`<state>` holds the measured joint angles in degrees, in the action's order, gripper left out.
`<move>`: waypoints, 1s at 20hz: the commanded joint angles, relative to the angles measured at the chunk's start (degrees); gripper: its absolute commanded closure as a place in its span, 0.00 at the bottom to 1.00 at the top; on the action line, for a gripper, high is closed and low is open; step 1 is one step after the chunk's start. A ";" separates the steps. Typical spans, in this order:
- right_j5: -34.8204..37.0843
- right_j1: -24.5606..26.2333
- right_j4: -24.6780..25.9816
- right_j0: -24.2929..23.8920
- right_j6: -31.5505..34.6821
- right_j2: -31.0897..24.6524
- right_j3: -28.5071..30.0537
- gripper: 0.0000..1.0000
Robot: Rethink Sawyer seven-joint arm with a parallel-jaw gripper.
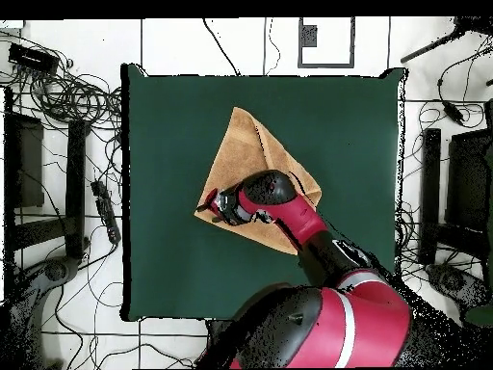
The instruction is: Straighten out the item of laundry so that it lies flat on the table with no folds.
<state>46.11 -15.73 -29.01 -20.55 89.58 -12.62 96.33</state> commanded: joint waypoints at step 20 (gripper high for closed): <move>36.09 -6.66 16.98 13.49 28.88 21.00 -21.36 0.00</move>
<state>64.37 -21.21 -16.74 -11.45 92.82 1.05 91.91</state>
